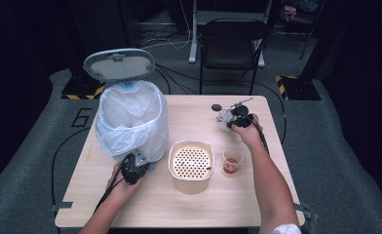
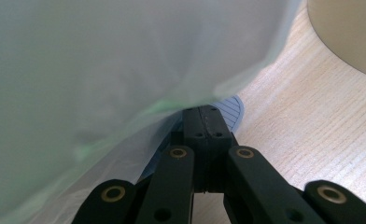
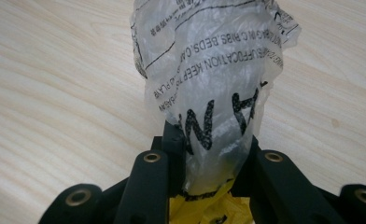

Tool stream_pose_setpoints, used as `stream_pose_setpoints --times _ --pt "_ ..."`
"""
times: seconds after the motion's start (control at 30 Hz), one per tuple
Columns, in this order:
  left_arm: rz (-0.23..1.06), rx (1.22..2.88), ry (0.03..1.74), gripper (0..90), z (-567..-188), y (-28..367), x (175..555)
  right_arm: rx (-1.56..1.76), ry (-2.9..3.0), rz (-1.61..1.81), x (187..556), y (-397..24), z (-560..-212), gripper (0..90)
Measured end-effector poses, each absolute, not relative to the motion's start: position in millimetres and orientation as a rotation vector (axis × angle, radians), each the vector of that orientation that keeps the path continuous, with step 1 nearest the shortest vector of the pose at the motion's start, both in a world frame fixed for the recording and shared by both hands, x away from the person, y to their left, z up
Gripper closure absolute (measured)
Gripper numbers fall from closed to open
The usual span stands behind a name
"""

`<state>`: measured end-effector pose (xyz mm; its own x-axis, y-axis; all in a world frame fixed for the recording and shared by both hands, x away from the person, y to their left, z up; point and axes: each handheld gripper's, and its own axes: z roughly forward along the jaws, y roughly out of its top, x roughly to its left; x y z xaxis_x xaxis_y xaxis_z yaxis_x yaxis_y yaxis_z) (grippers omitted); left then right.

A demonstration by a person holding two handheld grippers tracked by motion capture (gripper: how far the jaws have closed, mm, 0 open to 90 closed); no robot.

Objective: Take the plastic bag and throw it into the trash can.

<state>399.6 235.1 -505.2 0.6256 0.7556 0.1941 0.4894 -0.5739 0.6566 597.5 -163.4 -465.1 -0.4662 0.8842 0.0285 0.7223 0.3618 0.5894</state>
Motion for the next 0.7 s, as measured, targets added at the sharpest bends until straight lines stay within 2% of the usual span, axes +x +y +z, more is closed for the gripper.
stream_pose_setpoints --times 0.2,0.7 --pt "0.617 2.286 0.974 90.0 -505 236 400 1.435 2.325 0.809 591 -171 -451 74.2" --pt "0.601 2.304 0.962 90.0 -504 236 402 1.354 2.304 0.912 541 -194 -378 74.2"
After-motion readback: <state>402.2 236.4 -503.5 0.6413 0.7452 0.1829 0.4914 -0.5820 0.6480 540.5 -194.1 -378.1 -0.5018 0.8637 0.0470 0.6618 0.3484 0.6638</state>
